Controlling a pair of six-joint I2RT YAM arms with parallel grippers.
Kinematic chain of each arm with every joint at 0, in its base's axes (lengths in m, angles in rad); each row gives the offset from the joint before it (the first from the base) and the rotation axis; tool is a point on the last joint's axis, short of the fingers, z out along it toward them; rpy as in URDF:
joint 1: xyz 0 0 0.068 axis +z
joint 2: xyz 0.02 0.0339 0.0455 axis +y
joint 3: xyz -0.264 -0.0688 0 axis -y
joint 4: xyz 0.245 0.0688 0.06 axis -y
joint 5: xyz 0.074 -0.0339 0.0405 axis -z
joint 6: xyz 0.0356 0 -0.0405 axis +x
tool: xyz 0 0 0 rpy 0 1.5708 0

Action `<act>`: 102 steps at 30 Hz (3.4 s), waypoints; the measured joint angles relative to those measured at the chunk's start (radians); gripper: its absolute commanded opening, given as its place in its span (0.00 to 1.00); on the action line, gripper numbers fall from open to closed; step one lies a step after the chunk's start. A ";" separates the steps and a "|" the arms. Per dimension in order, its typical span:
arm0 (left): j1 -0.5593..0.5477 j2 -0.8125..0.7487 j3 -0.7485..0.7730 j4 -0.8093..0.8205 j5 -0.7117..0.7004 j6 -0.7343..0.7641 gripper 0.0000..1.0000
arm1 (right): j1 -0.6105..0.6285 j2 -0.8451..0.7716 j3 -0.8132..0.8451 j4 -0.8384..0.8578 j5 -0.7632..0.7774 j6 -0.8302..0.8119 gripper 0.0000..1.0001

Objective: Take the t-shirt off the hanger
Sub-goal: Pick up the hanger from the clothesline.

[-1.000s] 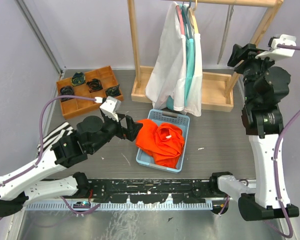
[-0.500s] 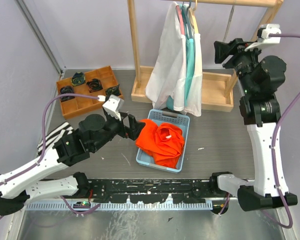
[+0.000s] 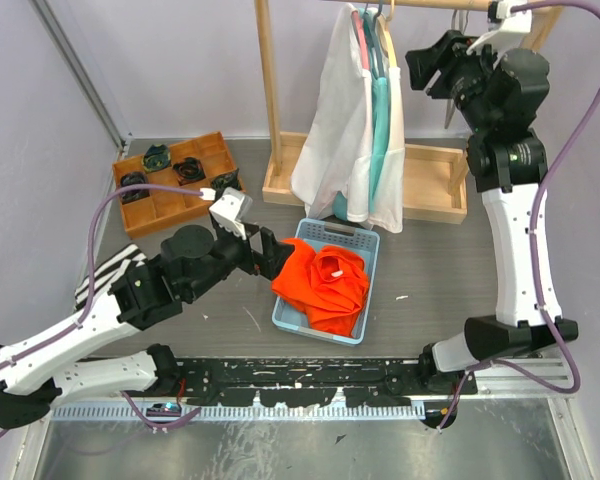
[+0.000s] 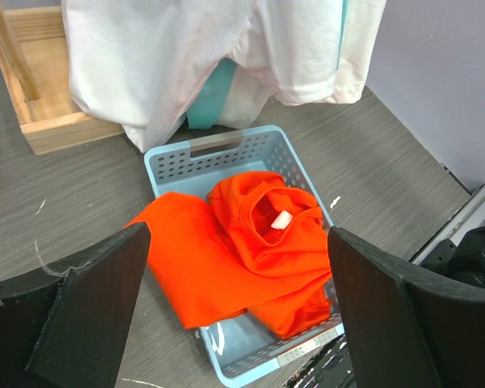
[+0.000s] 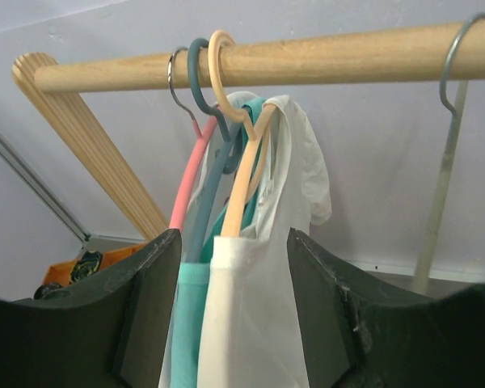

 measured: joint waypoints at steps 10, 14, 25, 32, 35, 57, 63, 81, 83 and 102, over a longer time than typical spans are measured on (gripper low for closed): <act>0.000 0.000 0.018 0.000 0.010 -0.001 0.98 | 0.079 0.149 0.146 -0.108 0.068 -0.032 0.60; 0.000 -0.002 0.018 0.000 0.010 -0.001 0.98 | 0.106 0.165 0.146 -0.148 0.108 -0.048 0.59; 0.000 -0.021 0.018 0.001 0.009 -0.004 0.98 | 0.127 0.161 0.114 -0.134 0.180 -0.056 0.55; 0.000 -0.035 0.018 0.001 0.009 -0.008 0.98 | 0.127 0.156 0.095 -0.118 0.195 -0.056 0.53; 0.000 -0.036 0.018 0.000 0.009 -0.008 0.98 | 0.127 0.147 0.082 -0.114 0.200 -0.056 0.52; 0.000 -0.037 0.018 0.001 0.009 -0.013 0.98 | 0.127 0.107 0.035 -0.119 0.232 -0.068 0.51; 0.000 -0.038 0.018 0.001 0.009 -0.012 0.98 | 0.127 0.110 0.035 -0.119 0.229 -0.069 0.48; 0.000 -0.035 0.018 0.001 0.008 -0.011 0.98 | 0.128 0.164 0.044 -0.123 0.209 -0.082 0.13; 0.000 -0.030 0.018 0.001 0.009 -0.011 0.98 | 0.133 0.164 0.045 -0.124 0.214 -0.083 0.05; 0.000 0.023 0.018 0.034 0.011 -0.016 0.98 | 0.133 0.052 -0.026 -0.071 0.227 -0.075 0.01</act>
